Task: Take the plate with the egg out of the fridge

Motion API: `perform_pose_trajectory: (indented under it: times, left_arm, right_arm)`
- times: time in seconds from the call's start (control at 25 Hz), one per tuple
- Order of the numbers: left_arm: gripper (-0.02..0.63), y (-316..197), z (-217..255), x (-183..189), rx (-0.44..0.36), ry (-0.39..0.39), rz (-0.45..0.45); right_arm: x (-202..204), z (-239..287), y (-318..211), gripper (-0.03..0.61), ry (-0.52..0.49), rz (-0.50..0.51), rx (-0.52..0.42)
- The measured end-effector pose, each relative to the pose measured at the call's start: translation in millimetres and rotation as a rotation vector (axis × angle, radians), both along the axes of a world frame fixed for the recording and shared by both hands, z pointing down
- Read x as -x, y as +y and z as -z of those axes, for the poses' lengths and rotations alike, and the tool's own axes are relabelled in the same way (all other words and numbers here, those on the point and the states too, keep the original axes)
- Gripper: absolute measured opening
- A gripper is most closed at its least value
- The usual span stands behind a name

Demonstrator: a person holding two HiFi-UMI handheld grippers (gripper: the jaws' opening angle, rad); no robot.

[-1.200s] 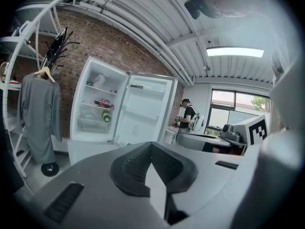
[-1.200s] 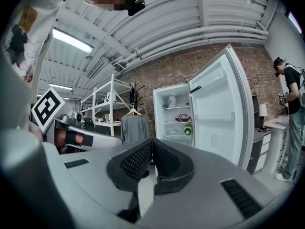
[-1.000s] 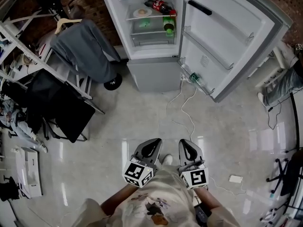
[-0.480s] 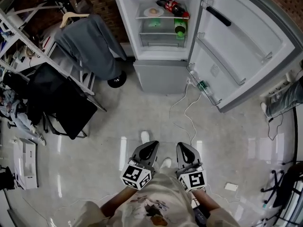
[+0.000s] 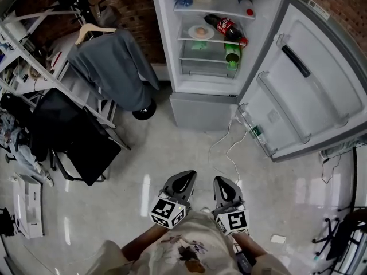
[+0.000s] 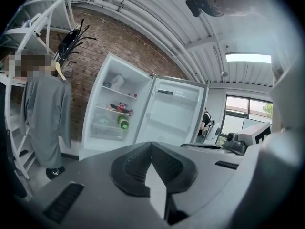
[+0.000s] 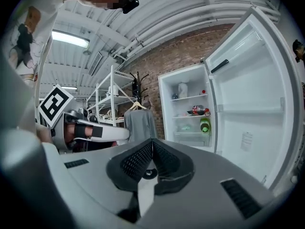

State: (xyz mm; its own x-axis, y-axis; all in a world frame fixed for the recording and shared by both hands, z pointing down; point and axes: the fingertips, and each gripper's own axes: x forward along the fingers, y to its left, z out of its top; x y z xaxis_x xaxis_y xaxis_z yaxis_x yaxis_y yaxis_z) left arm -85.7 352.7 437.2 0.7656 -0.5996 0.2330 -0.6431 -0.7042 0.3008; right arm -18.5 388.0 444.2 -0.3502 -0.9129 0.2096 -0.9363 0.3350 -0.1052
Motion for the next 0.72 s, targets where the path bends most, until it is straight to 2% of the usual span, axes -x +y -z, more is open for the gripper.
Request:
perform_pose_trajectory:
  times: [0.4,0.72]
  left_arm:
    - [0.009,-116.7,3.4,48.6,-0.008,0.016,-0.077]
    - [0.009,-167.4,1.2,76.1,0.019,0.041,-0.032]
  right_arm:
    - [37.0,9.5,-119.6,0.006,0.037,-0.075,-0.017]
    - [47.6,-0.4,-167.6,0.006,0.040,-0.088,0.024]
